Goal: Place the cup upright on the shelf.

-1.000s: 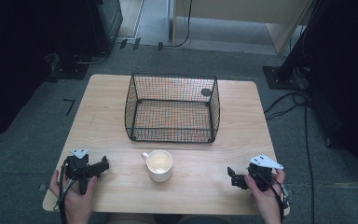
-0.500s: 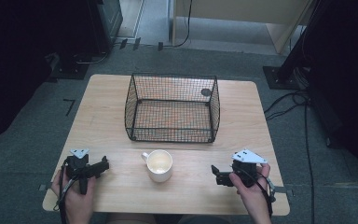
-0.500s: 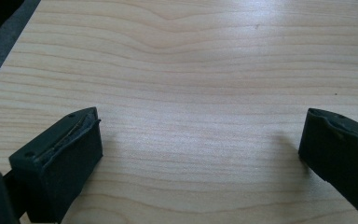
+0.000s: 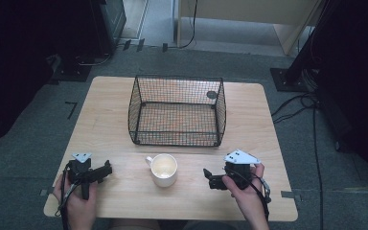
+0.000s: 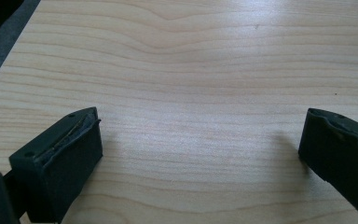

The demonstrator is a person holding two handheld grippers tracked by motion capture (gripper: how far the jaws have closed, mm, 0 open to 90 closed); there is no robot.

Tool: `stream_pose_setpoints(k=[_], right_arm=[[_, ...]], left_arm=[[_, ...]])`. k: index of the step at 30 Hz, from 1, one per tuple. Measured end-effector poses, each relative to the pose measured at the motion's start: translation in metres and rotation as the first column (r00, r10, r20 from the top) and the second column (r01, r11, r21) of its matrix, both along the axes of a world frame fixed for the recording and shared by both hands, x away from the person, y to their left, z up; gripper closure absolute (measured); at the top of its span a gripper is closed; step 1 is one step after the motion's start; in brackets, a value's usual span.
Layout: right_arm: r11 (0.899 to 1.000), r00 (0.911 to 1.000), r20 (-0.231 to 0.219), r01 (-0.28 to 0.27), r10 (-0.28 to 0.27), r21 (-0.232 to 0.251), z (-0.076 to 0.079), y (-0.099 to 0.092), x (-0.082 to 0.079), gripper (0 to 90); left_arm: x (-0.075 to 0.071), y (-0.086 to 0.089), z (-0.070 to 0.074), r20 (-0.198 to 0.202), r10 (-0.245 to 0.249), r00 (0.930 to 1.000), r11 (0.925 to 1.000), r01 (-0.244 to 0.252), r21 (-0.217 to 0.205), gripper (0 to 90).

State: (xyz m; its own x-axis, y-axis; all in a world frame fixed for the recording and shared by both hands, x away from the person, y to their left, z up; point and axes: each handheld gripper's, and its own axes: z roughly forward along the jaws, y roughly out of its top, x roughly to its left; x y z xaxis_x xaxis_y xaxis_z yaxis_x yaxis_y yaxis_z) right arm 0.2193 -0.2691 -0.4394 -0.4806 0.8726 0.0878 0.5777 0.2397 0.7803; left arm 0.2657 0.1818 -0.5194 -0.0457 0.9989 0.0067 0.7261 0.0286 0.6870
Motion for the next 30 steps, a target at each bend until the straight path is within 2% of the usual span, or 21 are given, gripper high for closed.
stream_pose_setpoints(k=[11,30], right_arm=[[0.999,0.9993,0.006,-0.038,0.038,0.011,0.009,0.019,0.001,0.0],[0.994,0.9940,0.001,-0.109,0.109,0.025,0.012,0.055,0.005,0.0]], left_arm=[[0.000,0.000,0.000,0.000,0.000,1.0000,1.0000,0.000,0.000,0.0],[0.000,0.000,0.000,0.000,0.000,1.0000,1.0000,0.000,-0.001,0.0]])
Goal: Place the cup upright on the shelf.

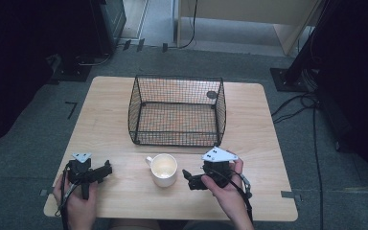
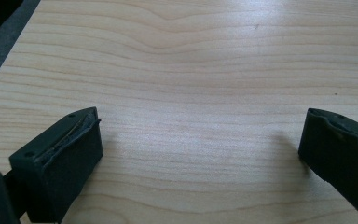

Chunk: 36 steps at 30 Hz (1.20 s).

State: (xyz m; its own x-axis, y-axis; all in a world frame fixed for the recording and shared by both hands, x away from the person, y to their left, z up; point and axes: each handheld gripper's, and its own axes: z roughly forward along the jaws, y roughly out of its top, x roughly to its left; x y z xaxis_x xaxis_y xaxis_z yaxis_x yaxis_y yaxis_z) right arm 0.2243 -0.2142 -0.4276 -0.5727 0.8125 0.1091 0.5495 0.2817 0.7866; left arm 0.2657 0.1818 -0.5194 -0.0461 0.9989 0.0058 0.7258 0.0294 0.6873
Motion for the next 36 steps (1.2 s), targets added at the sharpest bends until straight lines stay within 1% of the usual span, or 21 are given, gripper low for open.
stream_pose_setpoints(k=[6,10,12,15,20,21,28,32,36], right_arm=[[1.000,0.9996,-0.001,-0.028,0.028,0.004,-0.001,0.011,0.001,0.0],[0.999,0.9993,0.000,-0.037,0.037,-0.004,-0.001,0.020,0.001,0.0],[0.999,0.9994,0.001,-0.036,0.036,-0.005,-0.001,0.021,0.001,0.0],[0.999,0.9988,-0.005,-0.049,0.049,0.001,-0.002,0.026,0.001,0.0],[0.997,0.9970,-0.015,-0.076,0.076,-0.001,-0.006,0.035,0.002,0.0],[0.997,0.9965,-0.020,-0.081,0.081,0.004,-0.007,0.037,0.002,0.0],[0.993,0.9928,-0.023,-0.118,0.118,0.004,-0.011,0.054,0.004,0.0],[0.991,0.9912,-0.018,-0.132,0.131,-0.004,-0.016,0.063,0.006,0.0],[0.989,0.9893,-0.024,-0.144,0.144,-0.012,-0.020,0.070,0.010,0.0]], left_arm=[[0.000,0.000,0.000,0.001,-0.004,1.0000,1.0000,0.004,0.001,0.0],[0.000,0.000,0.000,0.000,-0.008,1.0000,1.0000,0.008,0.002,0.0],[0.000,0.000,0.000,0.000,-0.010,0.9999,0.9999,0.010,0.002,0.0],[0.000,0.000,0.000,-0.001,-0.011,0.9999,0.9999,0.011,0.003,0.0],[0.000,-0.001,0.000,0.001,-0.013,0.9999,0.9999,0.013,0.002,0.0],[0.000,-0.001,0.000,0.001,-0.014,0.9999,0.9999,0.014,0.002,0.0],[0.000,-0.001,0.000,0.001,-0.022,0.9998,0.9998,0.022,0.003,0.0],[0.000,-0.001,0.000,0.001,-0.024,0.9997,0.9997,0.024,0.003,0.0],[0.000,-0.001,0.000,0.000,-0.025,0.9997,0.9997,0.025,0.003,0.0]])
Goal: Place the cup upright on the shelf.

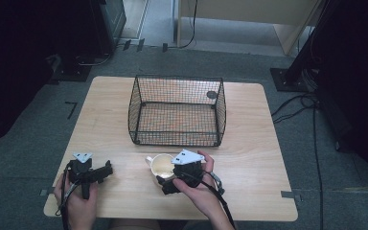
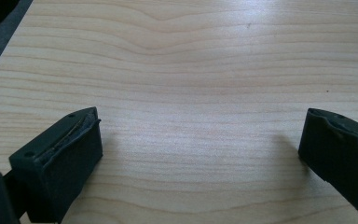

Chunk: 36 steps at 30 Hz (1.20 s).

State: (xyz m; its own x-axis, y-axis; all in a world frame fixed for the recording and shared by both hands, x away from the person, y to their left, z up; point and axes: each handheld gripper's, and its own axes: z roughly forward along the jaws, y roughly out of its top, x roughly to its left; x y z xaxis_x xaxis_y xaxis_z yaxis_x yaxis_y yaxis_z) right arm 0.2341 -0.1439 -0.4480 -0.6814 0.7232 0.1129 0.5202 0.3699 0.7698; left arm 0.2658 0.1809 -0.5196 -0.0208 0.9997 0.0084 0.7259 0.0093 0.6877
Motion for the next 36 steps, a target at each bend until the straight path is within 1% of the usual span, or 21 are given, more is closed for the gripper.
stream_pose_setpoints(k=[10,14,18,22,25,26,27,30,33,34,36], right_arm=[[0.999,0.9999,-0.008,-0.014,0.014,-0.042,-0.014,0.015,0.007,0.0],[0.999,0.9998,-0.012,-0.014,0.014,-0.038,-0.017,0.017,0.009,0.0],[0.999,0.9995,-0.017,-0.027,0.027,-0.030,-0.022,0.020,0.011,0.0],[0.999,0.9996,-0.016,-0.022,0.021,-0.037,-0.027,0.024,0.013,0.0],[0.997,0.9998,-0.012,-0.016,0.015,-0.069,-0.031,0.028,0.013,0.0],[0.997,1.0000,0.001,0.002,-0.002,-0.078,-0.032,0.029,0.012,5.1],[0.996,0.9998,0.014,0.018,-0.017,-0.086,-0.033,0.029,0.012,8.1],[0.997,0.9998,0.015,0.016,-0.015,-0.082,-0.032,0.028,0.012,8.6],[0.996,0.9998,0.018,0.010,-0.008,-0.087,-0.032,0.028,0.011,8.8],[0.997,0.9999,0.014,0.003,-0.002,-0.078,-0.030,0.027,0.010,8.9],[0.997,0.9999,0.016,0.002,-0.001,-0.076,-0.029,0.027,0.010,8.9]], left_arm=[[0.000,0.000,0.000,0.000,-0.003,1.0000,1.0000,0.003,0.000,0.0],[0.000,0.000,0.000,0.000,-0.006,1.0000,1.0000,0.006,0.000,0.0],[0.000,0.000,0.000,0.000,-0.007,1.0000,1.0000,0.007,0.000,0.0],[0.000,0.000,0.000,0.000,-0.007,1.0000,1.0000,0.007,0.000,0.0],[0.000,0.000,0.000,0.000,-0.007,1.0000,1.0000,0.007,0.000,0.0],[0.000,0.000,0.000,0.000,-0.008,1.0000,1.0000,0.008,0.000,0.0],[0.000,0.000,0.000,0.000,-0.007,1.0000,1.0000,0.007,0.000,0.0],[0.000,0.000,0.000,0.000,-0.007,1.0000,1.0000,0.007,0.000,0.0],[0.000,0.000,0.000,0.000,-0.008,1.0000,1.0000,0.008,0.000,0.0],[0.000,0.000,0.000,0.000,-0.009,1.0000,1.0000,0.009,0.000,0.0],[0.000,0.000,0.000,0.000,-0.009,1.0000,1.0000,0.009,0.000,0.0]])
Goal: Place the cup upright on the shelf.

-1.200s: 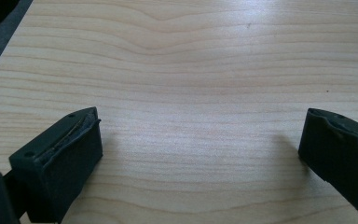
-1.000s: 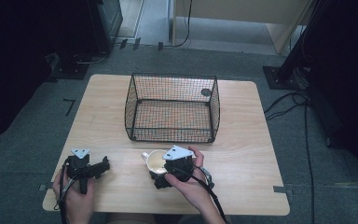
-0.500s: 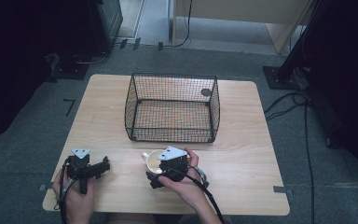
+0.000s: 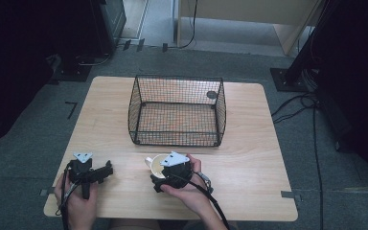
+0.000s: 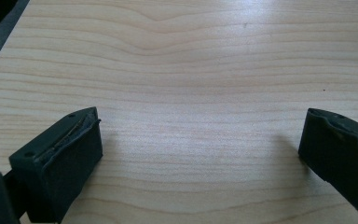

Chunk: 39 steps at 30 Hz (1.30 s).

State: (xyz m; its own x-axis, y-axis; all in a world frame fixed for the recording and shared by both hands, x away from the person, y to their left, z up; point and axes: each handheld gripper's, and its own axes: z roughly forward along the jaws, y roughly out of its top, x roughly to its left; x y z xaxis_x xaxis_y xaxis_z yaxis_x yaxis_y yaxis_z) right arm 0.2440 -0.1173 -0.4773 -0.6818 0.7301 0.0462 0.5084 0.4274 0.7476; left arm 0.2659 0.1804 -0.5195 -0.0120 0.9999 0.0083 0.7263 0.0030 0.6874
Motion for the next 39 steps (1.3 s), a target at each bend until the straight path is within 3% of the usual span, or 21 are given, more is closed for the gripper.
stream_pose_setpoints(k=[5,14,39], right_arm=[[0.999,1.0000,0.002,0.008,-0.008,0.038,0.011,-0.005,-0.001,8.9],[0.998,0.9998,0.018,0.001,-0.002,0.058,0.035,-0.013,-0.001,8.9],[0.997,0.9984,0.055,-0.014,0.010,0.076,0.081,-0.025,0.015,8.9]], left_arm=[[0.000,0.000,0.000,0.000,0.000,1.0000,1.0000,0.000,0.000,0.0],[0.000,0.000,0.000,0.000,0.000,1.0000,1.0000,0.000,0.000,0.0],[0.000,0.000,0.000,-0.001,0.000,1.0000,1.0000,0.000,-0.001,0.0]])
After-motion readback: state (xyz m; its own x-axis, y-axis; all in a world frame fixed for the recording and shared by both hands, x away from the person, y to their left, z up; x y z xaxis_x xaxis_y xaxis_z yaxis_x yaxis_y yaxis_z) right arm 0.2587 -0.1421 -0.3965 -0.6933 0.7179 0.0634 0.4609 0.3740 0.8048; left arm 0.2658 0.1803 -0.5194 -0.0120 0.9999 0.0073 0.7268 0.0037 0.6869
